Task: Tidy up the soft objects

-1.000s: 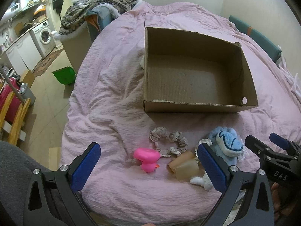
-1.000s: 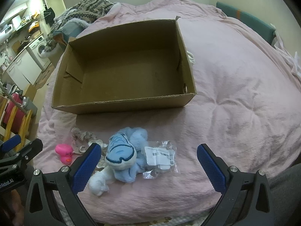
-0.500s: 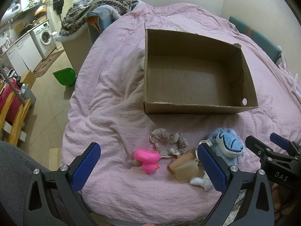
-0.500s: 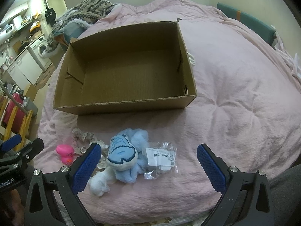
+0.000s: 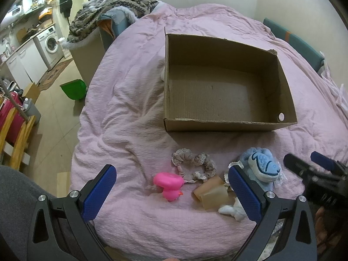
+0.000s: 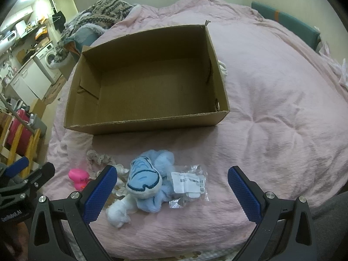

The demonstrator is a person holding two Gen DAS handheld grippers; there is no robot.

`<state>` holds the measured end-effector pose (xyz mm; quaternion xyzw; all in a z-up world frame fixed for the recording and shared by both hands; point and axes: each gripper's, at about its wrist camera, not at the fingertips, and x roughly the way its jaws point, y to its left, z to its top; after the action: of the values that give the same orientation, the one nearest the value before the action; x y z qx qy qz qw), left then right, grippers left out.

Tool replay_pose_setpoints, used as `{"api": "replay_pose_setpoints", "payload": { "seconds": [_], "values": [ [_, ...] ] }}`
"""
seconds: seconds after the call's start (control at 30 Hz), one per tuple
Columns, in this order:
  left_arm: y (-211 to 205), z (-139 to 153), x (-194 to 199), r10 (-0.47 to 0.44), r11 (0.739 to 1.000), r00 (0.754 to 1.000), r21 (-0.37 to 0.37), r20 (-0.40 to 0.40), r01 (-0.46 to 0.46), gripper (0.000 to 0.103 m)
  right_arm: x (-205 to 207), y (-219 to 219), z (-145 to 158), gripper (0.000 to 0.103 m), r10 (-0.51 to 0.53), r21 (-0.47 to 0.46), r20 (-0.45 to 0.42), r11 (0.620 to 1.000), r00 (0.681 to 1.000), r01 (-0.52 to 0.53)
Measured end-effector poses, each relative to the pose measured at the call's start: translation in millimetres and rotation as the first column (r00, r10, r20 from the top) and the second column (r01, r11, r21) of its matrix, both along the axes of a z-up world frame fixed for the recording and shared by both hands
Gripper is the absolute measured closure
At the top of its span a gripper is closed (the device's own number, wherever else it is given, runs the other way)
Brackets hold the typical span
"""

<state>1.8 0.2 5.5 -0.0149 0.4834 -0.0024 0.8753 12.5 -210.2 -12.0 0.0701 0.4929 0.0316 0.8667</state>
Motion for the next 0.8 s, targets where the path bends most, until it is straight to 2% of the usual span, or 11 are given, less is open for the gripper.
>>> {"api": "replay_pose_setpoints", "payload": {
  "seconds": [0.03, 0.2, 0.3, 0.33, 0.37, 0.4, 0.43, 0.47, 0.5, 0.6, 0.8],
  "values": [
    [-1, 1, -1, -0.005, 1.0, 1.0, 0.022, 0.016, 0.004, 0.0, 3, -4, 3, 0.0, -0.001, 0.024, -0.006, 1.0, 1.0, 0.001],
    [9, 8, 8, 0.013, 1.0, 1.0, 0.018, 0.003, -0.013, 0.0, 23, -40, 17, 0.0, -0.03, 0.168, -0.057, 0.985, 0.998, 0.039],
    [17, 7, 16, 0.05, 0.999, 0.997, -0.009, -0.052, -0.05, 0.0, 39, -63, 9, 0.0, -0.059, 0.194, -0.143, 0.977, 0.988, 0.086],
    [20, 6, 20, 0.058, 0.998, 0.993, -0.011, -0.106, -0.06, 0.0, 45, -69, 2, 0.0, -0.068, 0.189, -0.191, 0.976, 0.979, 0.105],
    [22, 4, 23, 0.068, 0.997, 0.99, -0.013, -0.125, -0.071, 0.0, 48, -74, -6, 0.008, -0.072, 0.195, -0.231, 0.973, 0.97, 0.119],
    [25, 2, 26, 0.079, 0.997, 0.985, -0.012, -0.154, -0.082, 0.0, 51, -76, -15, 0.02, -0.069, 0.208, -0.272, 0.97, 0.96, 0.129],
    [27, 1, 27, 0.089, 0.996, 0.984, -0.011, -0.154, -0.092, 0.0, 54, -77, -26, 0.026, -0.058, 0.215, -0.325, 0.967, 0.944, 0.134],
    [29, 0, 29, 0.1, 0.995, 0.981, -0.01, -0.167, -0.103, 0.001, 56, -76, -38, 0.038, -0.042, 0.225, -0.375, 0.965, 0.926, 0.135],
    [33, 0, 28, 0.11, 0.994, 0.989, 0.008, -0.096, -0.109, 0.0, 57, -75, -48, 0.046, -0.025, 0.242, -0.407, 0.961, 0.913, 0.134],
    [41, -6, 34, 0.131, 0.991, 0.985, -0.02, -0.111, -0.134, 0.0, 56, -64, -78, 0.046, 0.016, 0.243, -0.481, 0.963, 0.876, 0.116],
    [52, -17, 46, 0.169, 0.985, 0.972, -0.003, -0.163, -0.172, 0.001, 62, -33, -91, 0.046, 0.081, 0.195, -0.488, 0.981, 0.869, 0.019]
  ]
}}
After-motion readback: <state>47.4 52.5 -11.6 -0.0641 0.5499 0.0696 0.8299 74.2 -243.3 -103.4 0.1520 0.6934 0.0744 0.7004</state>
